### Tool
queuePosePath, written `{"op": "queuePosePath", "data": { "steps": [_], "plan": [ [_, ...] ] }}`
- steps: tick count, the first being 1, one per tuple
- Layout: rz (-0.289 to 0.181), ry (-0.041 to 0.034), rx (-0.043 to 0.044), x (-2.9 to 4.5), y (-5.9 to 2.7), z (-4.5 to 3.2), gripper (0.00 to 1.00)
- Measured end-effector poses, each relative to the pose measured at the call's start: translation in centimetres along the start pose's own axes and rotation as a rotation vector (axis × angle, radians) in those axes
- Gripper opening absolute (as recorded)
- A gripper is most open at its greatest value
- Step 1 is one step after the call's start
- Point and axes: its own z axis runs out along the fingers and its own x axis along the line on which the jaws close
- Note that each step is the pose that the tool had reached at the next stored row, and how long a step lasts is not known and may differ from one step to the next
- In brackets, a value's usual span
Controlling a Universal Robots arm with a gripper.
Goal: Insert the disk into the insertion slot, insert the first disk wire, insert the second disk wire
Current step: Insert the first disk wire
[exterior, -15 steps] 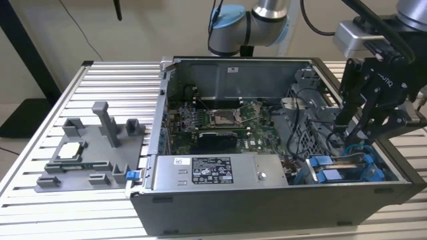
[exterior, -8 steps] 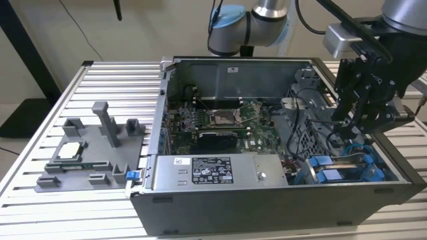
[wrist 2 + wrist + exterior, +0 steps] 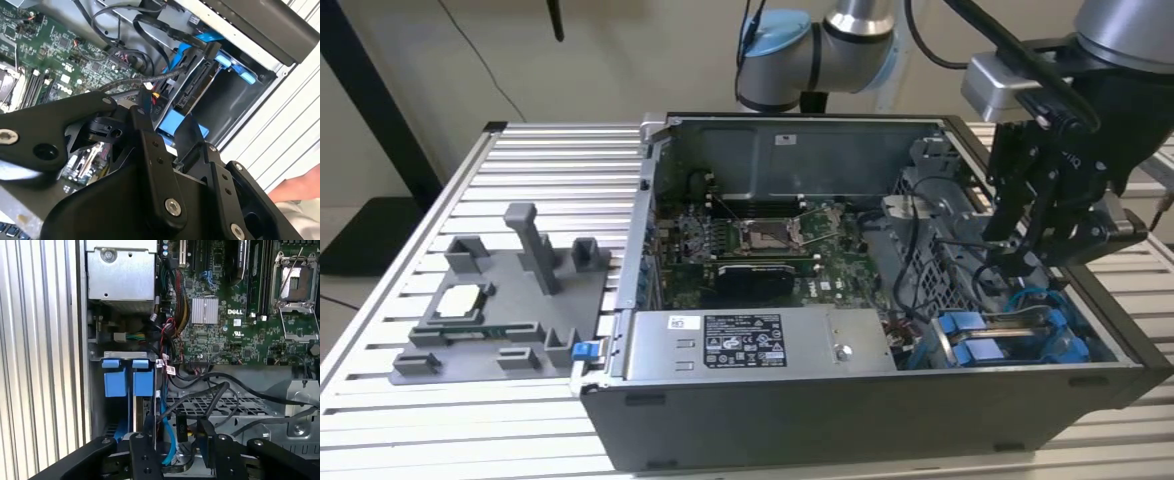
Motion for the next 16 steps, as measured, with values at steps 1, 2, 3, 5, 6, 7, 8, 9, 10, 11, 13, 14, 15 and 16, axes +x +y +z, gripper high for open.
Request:
{"op": "queuePosePath", "data": {
  "steps": [1,2,3,5,6,7,8,9,10,11,13,14,15,16],
  "plan": [
    [-0.003,-0.0003,-0.0002,0.0,0.04,0.01,1.0],
    [-0.008,-0.0004,-0.0005,0.0,0.08,0.01,1.0],
    [-0.017,-0.0007,-0.0009,0.0,0.11,0.03,1.0],
    [-0.035,-0.0011,-0.0016,0.0,0.15,0.04,1.0],
    [-0.04,-0.0013,-0.0012,0.0,0.15,0.05,1.0],
    [-0.043,-0.0018,-0.0006,0.0,0.16,0.07,1.0],
    [-0.046,-0.002,0.0,0.0,0.16,0.1,1.0],
    [-0.046,-0.0022,0.0009,0.0,0.17,0.14,1.0],
    [-0.046,-0.0021,0.0017,0.01,0.17,0.17,1.0],
    [-0.046,-0.0021,0.0022,0.01,0.17,0.2,1.0],
    [-0.046,-0.0037,0.0025,0.01,0.17,0.21,0.0],
    [-0.046,-0.0054,0.0027,0.01,0.17,0.22,0.0],
    [-0.046,-0.0075,0.0028,0.01,0.17,0.23,0.0],
    [-0.046,-0.0105,0.0031,0.02,0.17,0.24,0.0]
  ]
}}
